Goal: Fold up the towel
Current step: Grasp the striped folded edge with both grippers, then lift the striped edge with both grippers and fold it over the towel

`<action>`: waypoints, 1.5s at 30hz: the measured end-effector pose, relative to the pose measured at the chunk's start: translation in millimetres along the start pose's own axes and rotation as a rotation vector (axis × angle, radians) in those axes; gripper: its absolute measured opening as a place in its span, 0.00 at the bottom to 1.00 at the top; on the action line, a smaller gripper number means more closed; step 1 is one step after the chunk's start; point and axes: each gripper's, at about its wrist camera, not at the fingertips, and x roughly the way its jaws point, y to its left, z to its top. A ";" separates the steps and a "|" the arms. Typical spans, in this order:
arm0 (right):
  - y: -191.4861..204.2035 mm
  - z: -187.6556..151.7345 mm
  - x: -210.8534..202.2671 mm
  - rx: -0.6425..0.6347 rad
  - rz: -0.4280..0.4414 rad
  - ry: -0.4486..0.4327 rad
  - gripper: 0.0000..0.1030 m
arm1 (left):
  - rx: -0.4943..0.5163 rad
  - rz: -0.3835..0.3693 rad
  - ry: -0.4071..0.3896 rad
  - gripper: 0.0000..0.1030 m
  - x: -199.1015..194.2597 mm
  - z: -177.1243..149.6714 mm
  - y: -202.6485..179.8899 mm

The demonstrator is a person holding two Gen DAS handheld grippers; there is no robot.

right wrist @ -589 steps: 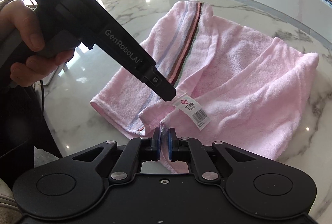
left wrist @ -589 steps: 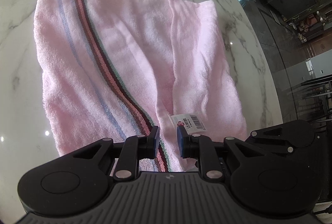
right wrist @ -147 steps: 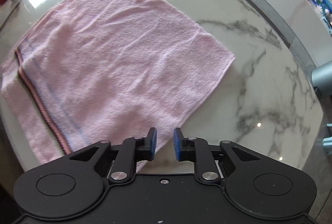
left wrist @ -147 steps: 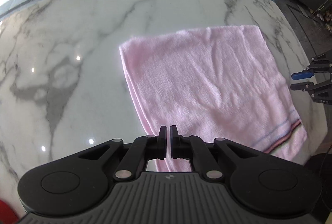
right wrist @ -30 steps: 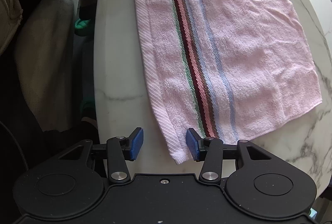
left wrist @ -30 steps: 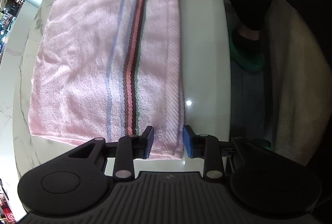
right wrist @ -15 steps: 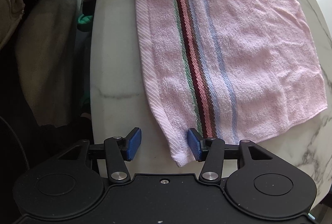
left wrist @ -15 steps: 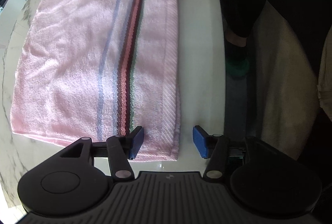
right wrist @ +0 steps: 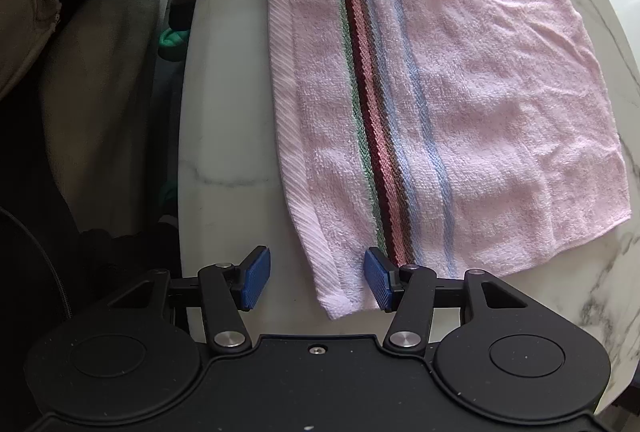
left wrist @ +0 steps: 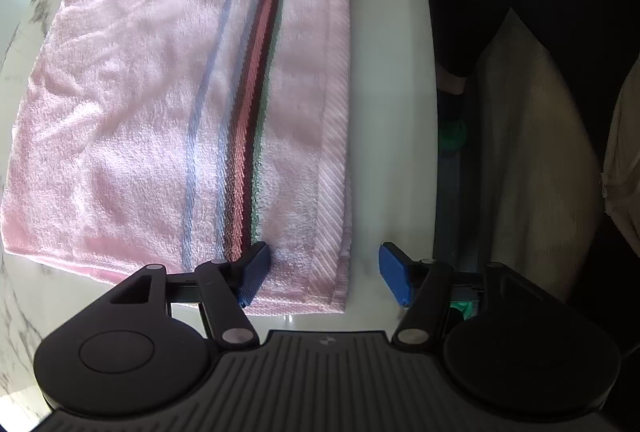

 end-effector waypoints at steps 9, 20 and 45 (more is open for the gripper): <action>1.5 7.5 6.9 -0.056 -0.052 0.027 0.50 | -0.023 -0.014 -0.012 0.80 -2.3 -4.1 4.8; -1.7 14.0 9.7 -0.026 -0.021 0.042 0.49 | -0.058 -0.029 -0.033 0.52 -8.2 -10.9 8.2; -3.7 -8.2 2.3 0.026 -0.004 0.007 0.06 | -0.163 0.041 -0.024 0.10 -37.1 -10.8 -50.6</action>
